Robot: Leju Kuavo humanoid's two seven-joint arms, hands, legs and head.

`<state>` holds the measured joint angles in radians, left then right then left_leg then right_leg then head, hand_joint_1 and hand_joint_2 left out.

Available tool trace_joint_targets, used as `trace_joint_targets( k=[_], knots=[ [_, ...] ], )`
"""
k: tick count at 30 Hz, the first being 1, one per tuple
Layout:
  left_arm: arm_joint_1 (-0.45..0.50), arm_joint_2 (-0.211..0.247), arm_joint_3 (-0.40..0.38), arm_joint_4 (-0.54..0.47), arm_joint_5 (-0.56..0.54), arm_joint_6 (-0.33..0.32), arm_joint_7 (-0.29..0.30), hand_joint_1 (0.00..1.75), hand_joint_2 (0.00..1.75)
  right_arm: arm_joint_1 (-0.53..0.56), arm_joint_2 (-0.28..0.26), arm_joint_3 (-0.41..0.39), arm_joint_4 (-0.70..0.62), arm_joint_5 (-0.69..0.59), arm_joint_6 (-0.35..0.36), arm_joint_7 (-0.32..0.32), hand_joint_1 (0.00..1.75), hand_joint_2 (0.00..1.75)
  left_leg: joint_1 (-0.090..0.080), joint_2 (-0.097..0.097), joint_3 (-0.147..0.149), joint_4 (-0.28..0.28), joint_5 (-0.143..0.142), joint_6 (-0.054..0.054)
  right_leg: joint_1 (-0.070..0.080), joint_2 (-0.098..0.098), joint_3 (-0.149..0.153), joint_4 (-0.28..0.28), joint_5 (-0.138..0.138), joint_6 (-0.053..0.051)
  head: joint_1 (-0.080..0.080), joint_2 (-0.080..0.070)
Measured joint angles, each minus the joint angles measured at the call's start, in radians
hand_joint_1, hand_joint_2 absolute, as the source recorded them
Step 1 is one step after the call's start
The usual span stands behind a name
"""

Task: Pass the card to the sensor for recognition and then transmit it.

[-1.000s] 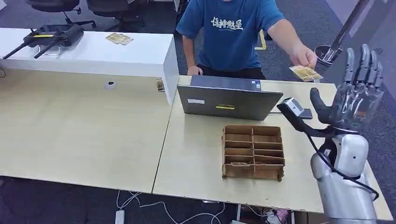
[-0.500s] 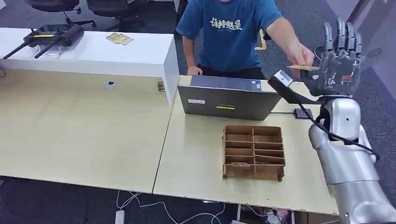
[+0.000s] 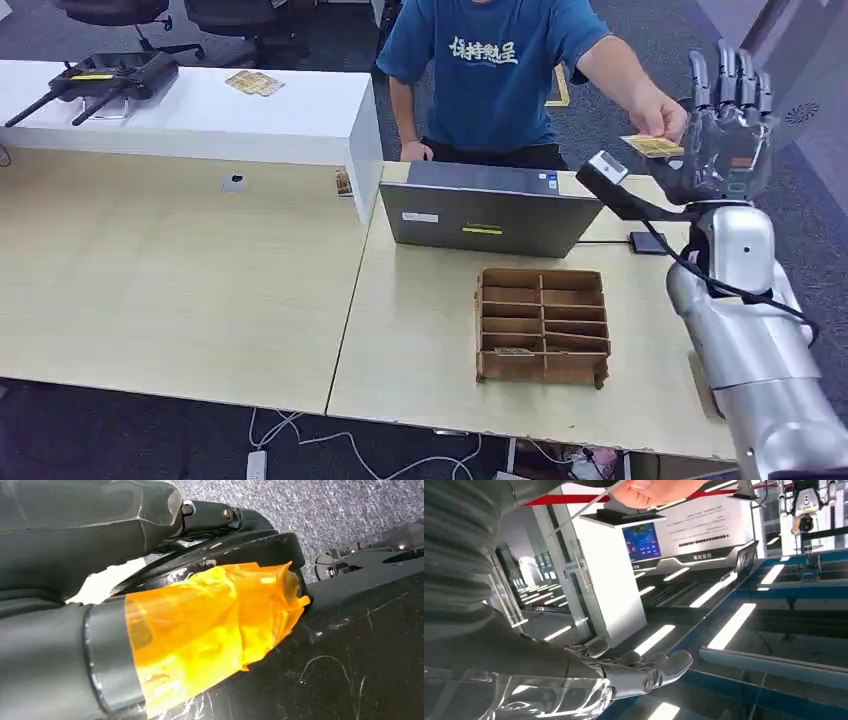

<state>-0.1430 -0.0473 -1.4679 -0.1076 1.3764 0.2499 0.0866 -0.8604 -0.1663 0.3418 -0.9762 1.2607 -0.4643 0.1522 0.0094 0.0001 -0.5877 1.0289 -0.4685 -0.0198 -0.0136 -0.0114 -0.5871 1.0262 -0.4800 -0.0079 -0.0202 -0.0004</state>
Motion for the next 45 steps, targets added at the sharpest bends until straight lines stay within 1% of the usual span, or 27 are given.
trace_joint_targets(
  k=[7, 12, 18, 26, 31, 38, 39, 40, 42, 45],
  knots=[
    [0.000, 0.000, 0.000, 0.000, 0.008, 0.000, 0.000, 0.00, 0.00, 0.010, -0.018, 0.003, -0.001, -0.075, -0.020, -0.019, 0.00, 1.75, 0.000, 0.000, 0.000, 0.000, 0.000, 0.000, 0.000, 0.000, 0.000, 0.000, 0.000, 0.000, 0.000, 0.000],
    [0.000, 0.000, 0.000, 0.000, 0.016, 0.000, 0.000, 0.00, 0.00, 0.039, -0.043, -0.001, -0.020, -0.114, -0.042, -0.036, 0.00, 1.75, 0.000, 0.000, 0.000, 0.000, 0.000, 0.000, 0.000, 0.000, 0.000, 0.000, 0.000, 0.000, 0.000, 0.000],
    [0.001, 0.000, 0.000, 0.000, 0.028, 0.000, -0.003, 0.00, 0.00, 0.097, -0.088, -0.042, -0.088, -0.195, -0.067, -0.070, 0.00, 1.75, 0.000, 0.000, -0.001, 0.000, 0.000, 0.000, 0.000, 0.000, 0.000, 0.000, 0.000, 0.000, 0.000, 0.000],
    [0.001, 0.001, 0.000, 0.000, 0.033, 0.000, -0.003, 0.00, 0.00, 0.153, -0.130, -0.094, -0.157, -0.245, -0.081, -0.090, 0.00, 1.75, 0.000, 0.000, -0.001, 0.000, 0.000, 0.000, 0.000, 0.000, 0.000, 0.000, 0.000, 0.000, 0.000, 0.000],
    [0.001, 0.002, 0.000, 0.000, 0.036, 0.000, -0.006, 0.00, 0.00, 0.185, -0.137, -0.121, -0.181, -0.244, -0.075, -0.118, 0.00, 1.75, 0.000, 0.000, 0.000, 0.000, 0.000, 0.000, 0.000, 0.000, 0.000, 0.000, 0.000, 0.000, 0.000, 0.000],
    [0.001, 0.002, 0.000, 0.000, 0.036, 0.000, -0.006, 0.00, 0.00, 0.201, -0.137, -0.127, -0.190, -0.241, -0.075, -0.121, 0.00, 1.75, 0.000, 0.000, -0.001, 0.000, 0.000, 0.000, 0.000, 0.000, 0.000, 0.000, 0.000, 0.000, 0.000, 0.000],
    [0.001, 0.002, 0.000, 0.000, 0.036, 0.000, -0.006, 0.00, 0.00, 0.202, -0.137, -0.127, -0.191, -0.241, -0.075, -0.121, 0.09, 1.75, 0.000, 0.000, -0.001, 0.000, 0.000, 0.000, 0.000, 0.000, 0.000, 0.000, 0.000, 0.000, 0.000, 0.000],
    [0.001, 0.002, 0.000, 0.000, 0.036, 0.000, -0.006, 0.00, 0.00, 0.203, -0.137, -0.128, -0.192, -0.241, -0.075, -0.121, 1.03, 1.75, 0.000, 0.000, -0.001, 0.000, 0.000, 0.000, 0.000, 0.000, 0.000, 0.000, 0.000, 0.000, 0.000, 0.000],
    [0.001, 0.002, 0.000, 0.000, 0.036, 0.000, -0.006, 0.00, 0.00, 0.204, -0.137, -0.128, -0.192, -0.241, -0.075, -0.121, 1.73, 1.75, 0.000, 0.000, -0.001, 0.000, 0.000, 0.000, 0.000, 0.000, 0.000, 0.000, 0.000, 0.000, 0.000, 0.000],
    [0.001, 0.002, 0.000, 0.000, 0.037, 0.000, -0.006, 0.00, 0.00, 0.205, -0.137, -0.129, -0.192, -0.243, -0.078, -0.126, 1.75, 1.75, 0.000, 0.000, -0.001, 0.000, 0.000, 0.000, 0.000, 0.000, 0.000, 0.000, 0.000, 0.000, 0.000, 0.000]
  ],
)
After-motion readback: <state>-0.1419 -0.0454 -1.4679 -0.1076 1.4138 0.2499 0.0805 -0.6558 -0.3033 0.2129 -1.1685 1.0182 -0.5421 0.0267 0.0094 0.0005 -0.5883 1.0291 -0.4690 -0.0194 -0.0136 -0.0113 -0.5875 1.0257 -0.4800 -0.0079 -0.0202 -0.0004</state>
